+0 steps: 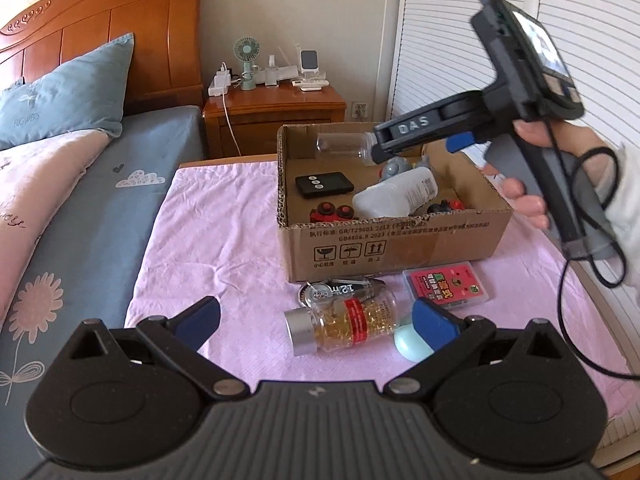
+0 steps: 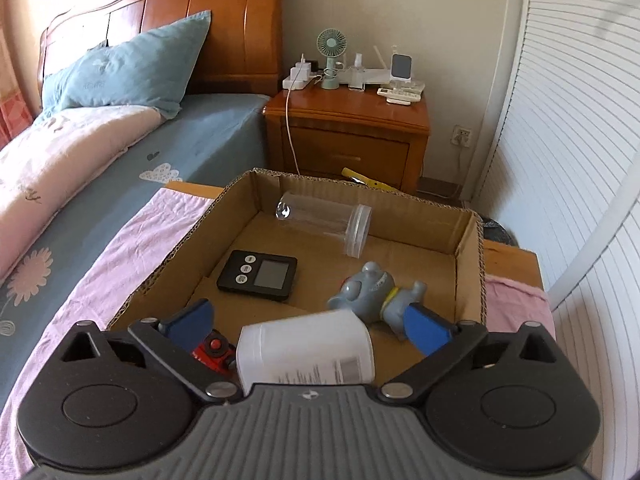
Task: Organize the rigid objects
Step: 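Move the left gripper to the gold capsule bottle while the right approaches the pink card case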
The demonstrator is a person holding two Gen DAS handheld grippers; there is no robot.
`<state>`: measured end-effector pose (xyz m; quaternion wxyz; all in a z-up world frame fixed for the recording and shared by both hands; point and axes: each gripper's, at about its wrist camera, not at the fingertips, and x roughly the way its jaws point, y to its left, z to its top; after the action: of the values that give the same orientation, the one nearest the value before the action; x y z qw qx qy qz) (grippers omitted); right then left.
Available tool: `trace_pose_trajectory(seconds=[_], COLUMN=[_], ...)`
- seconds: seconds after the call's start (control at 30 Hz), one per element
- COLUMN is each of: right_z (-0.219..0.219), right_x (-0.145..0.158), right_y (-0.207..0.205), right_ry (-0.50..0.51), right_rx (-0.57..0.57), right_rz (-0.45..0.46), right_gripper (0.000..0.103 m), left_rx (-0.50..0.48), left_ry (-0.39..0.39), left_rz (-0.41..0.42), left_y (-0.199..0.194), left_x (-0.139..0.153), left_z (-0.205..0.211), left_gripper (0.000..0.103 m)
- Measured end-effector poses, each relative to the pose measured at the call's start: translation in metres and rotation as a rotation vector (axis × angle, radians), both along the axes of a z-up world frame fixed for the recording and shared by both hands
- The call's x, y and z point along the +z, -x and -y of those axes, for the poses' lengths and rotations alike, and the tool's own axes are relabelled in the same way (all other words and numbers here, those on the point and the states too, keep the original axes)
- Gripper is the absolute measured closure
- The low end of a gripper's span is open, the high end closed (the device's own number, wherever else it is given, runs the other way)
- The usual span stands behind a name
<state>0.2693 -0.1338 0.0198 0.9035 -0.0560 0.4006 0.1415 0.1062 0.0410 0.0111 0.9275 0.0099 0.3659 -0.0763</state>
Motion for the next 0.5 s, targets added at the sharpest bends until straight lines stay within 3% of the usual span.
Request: trace_pose_trajectory(seconds=[0.3,0.5], right_z=[0.016,0.029], right_x=[0.015,0.014], right_y=[0.041,0.072], right_ry=[0.002,-0.014], right_rx=[-0.006,-0.002], right_rz=[0.006,0.011], right_gripper=[0.0,0.0], left_rx=[0.011,0.033], left_ry=[-0.023,-0.081], left_rz=[-0.021,0.001], left_y=[0.008,0.025], left_x=[0.011,0.021], left_z=[0.004,0.012], left_gripper=[0.002,0.001])
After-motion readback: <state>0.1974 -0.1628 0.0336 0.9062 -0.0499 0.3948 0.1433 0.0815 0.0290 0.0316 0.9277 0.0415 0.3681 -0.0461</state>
